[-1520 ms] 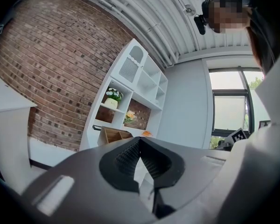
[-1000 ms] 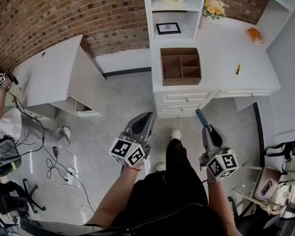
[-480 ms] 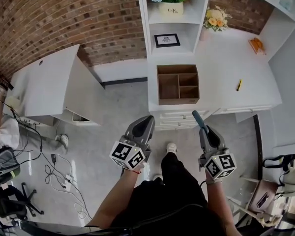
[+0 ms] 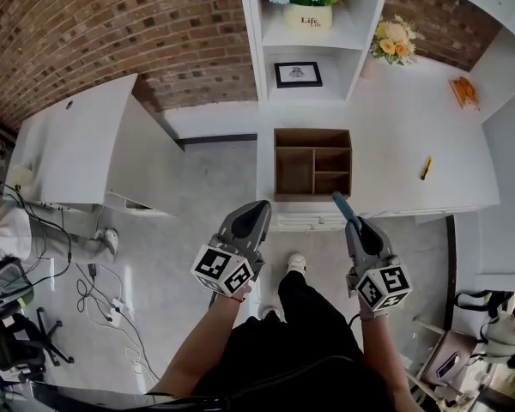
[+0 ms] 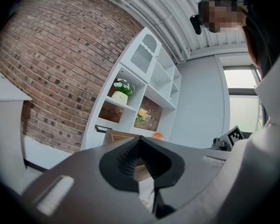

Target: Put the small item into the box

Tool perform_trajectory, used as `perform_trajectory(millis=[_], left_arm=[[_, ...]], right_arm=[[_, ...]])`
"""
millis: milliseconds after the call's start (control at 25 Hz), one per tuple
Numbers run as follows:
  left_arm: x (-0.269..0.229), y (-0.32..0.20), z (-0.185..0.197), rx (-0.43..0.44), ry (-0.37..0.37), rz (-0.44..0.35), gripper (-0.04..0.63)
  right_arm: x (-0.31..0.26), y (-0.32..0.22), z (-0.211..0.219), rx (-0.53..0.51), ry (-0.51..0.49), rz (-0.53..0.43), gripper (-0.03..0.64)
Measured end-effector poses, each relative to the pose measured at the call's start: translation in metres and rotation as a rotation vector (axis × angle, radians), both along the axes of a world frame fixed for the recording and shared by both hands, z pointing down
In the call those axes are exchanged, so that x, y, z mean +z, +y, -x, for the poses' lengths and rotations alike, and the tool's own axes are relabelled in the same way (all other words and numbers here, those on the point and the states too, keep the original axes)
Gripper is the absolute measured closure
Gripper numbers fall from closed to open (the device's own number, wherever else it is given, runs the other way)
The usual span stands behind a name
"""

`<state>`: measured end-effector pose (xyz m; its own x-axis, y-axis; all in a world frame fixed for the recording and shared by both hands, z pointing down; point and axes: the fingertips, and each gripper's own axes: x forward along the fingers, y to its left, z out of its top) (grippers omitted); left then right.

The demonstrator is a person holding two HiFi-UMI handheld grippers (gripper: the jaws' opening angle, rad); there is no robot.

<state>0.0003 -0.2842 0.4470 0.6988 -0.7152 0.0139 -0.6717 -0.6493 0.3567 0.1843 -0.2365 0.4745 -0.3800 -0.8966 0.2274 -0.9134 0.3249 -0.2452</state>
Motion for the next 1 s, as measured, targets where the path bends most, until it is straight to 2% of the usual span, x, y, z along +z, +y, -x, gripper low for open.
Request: perform_trajectory(millis=[520,1000], left_arm=[[0.013,-0.039,-0.008,-0.039,-0.011,0.039,0.592],[0.014,-0.059,-0.002,-0.083,-0.006,0.045,0.592]], right_arm=[[0.024,-0.043,0.008,-0.141,0.108,0.091,0.548],[0.038,-0.069,0.017,-0.228,0.134,0.205,0.546]])
